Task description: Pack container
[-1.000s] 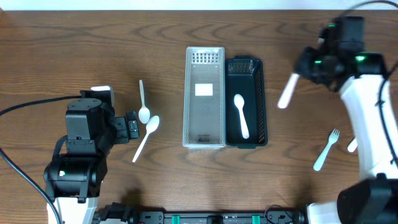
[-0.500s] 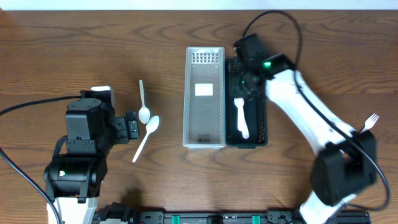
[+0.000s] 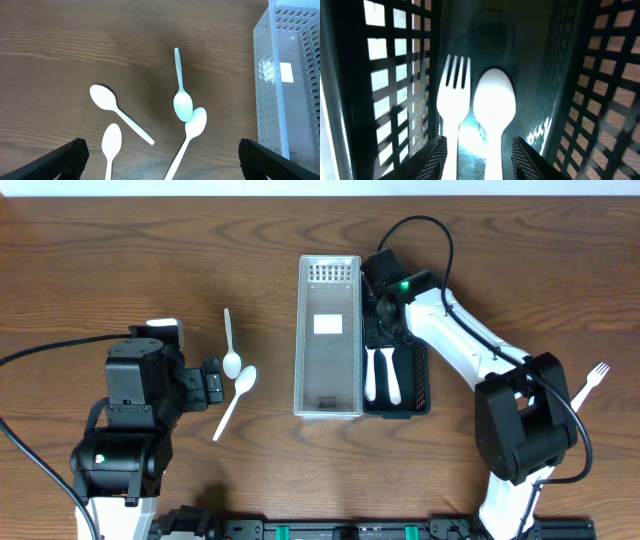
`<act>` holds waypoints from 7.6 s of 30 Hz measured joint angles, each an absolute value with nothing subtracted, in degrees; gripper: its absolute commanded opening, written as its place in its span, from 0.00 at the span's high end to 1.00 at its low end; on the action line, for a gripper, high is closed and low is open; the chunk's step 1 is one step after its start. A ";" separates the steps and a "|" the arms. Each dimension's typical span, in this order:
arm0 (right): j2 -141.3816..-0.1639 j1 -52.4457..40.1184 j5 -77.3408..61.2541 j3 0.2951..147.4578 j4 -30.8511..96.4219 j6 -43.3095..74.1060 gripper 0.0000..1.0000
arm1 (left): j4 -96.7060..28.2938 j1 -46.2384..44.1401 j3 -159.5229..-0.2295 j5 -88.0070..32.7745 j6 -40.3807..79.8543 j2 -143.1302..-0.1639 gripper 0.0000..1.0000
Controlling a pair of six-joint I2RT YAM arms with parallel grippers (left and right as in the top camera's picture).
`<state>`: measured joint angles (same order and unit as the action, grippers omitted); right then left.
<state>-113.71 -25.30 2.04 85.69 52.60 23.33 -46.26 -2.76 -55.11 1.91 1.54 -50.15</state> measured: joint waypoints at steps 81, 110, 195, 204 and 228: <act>-98.72 21.67 3.42 51.62 33.78 21.69 0.12 | -46.96 -2.76 -55.11 1.91 1.54 -50.15 0.02; -99.00 21.67 2.42 52.36 38.00 21.39 0.62 | -46.96 -2.76 -55.11 1.91 1.54 -50.15 0.02; -106.52 7.05 6.35 64.14 50.59 9.93 0.33 | -46.96 -2.76 -55.11 1.91 1.54 -50.15 0.02; -105.08 7.62 5.43 60.86 46.61 9.78 0.36 | -46.96 -2.76 -55.11 1.91 1.54 -50.15 0.02; -104.99 7.62 3.88 60.58 47.13 9.58 0.57 | -46.96 -2.76 -55.11 1.91 1.54 -50.15 0.02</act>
<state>-104.99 7.62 3.88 60.58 47.13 9.58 -46.96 -2.76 -55.11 1.91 1.54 -50.15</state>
